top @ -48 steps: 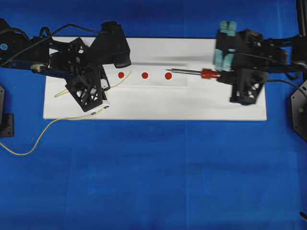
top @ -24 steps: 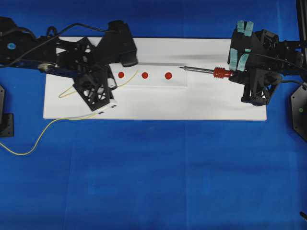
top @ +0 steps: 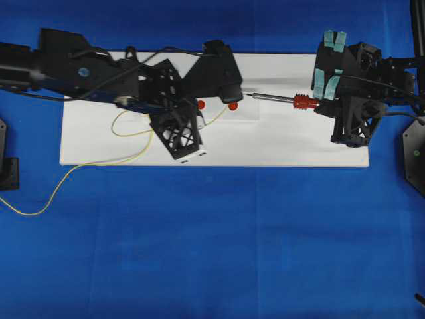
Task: Touch the tip of the soldering iron to the tip of the solder at the mark.
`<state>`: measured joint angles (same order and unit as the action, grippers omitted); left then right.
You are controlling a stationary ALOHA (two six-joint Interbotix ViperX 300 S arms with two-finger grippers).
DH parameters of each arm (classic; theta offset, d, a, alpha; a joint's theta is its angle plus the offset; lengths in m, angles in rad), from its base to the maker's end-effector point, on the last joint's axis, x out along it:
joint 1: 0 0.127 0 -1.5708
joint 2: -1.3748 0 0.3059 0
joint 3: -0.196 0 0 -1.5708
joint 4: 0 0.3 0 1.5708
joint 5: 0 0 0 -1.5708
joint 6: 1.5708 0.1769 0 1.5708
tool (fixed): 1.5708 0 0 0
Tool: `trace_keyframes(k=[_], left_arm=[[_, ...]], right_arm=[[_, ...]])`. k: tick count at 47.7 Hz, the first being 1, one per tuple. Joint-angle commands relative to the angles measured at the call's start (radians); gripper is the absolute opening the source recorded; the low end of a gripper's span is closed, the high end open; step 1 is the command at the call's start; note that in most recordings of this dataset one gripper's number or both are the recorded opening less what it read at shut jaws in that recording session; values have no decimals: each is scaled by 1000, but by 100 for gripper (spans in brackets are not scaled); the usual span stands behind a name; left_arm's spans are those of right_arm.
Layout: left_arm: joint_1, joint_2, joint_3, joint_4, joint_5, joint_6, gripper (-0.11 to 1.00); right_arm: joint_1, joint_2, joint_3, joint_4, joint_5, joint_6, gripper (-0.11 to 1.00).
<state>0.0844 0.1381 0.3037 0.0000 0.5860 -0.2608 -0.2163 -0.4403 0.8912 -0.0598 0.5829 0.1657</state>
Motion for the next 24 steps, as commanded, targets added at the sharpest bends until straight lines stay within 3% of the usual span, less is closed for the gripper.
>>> trace_keyframes(k=[1,24], left_arm=[[2,8,-32,3,-9,0,3],[2,49,-43,3,-35,-3,3]], right_arm=[[-2,-6,-15,-5,-12,2,6],[-2,2,-9,-6,-28,2,6]])
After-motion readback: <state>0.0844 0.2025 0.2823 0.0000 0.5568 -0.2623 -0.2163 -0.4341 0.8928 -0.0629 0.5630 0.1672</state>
